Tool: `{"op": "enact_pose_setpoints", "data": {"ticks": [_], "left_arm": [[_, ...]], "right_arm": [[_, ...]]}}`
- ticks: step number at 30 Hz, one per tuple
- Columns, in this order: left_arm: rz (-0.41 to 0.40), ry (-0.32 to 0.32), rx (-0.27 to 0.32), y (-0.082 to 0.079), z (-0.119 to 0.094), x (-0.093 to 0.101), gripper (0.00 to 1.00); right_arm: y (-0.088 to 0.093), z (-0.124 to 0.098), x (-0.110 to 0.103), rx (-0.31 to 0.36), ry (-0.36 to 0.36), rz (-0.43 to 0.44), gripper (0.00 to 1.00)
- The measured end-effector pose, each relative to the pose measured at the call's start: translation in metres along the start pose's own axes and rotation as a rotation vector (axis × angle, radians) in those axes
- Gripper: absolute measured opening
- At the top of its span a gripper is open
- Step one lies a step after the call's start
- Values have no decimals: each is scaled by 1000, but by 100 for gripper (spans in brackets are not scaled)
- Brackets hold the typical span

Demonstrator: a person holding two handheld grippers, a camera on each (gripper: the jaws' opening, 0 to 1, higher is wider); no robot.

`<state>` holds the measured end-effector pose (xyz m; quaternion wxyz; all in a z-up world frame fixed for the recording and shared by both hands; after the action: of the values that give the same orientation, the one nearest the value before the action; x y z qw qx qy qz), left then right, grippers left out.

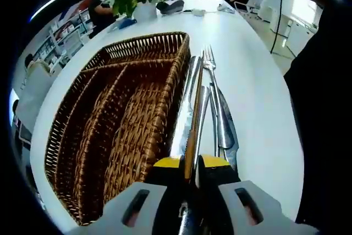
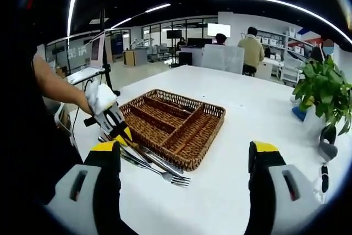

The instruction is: Arrange the knives, forks, and spoons in their matching storage slots by inserting each utensil handle-first until every utensil is classified and aligned in the correct compartment

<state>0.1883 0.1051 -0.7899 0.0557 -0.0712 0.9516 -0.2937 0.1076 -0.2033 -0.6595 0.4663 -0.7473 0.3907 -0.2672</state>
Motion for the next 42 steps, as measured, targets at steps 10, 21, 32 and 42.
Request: {"op": "enact_pose_setpoints", "data": {"ticks": [10,21,32,42], "left_arm": [[3,5,-5,-3,-4,-1,7],[-21,22,-8,-2,-8,2,3],[12,-11,19,-9,-6,-3,4],[2,16,-18,-10,-6,0,3]], "right_arm": [[0,-2,-1,-1,1,-1,99],[-2,2,-3,6,-7,-1,99],[-1,0,-4,6,-1,5,99],[0,0,-5,5,-1,8,99]]}}
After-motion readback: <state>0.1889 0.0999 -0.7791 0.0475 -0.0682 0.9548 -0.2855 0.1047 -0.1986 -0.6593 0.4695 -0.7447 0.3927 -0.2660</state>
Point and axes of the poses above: the point that each gripper's makers call its tool centre point, and the gripper's own axes: z roughly forward along the fingers, x roughly to its right, y roughly out of its underside, the point moved 10 cm from there along -z, roughly backward along the fingers
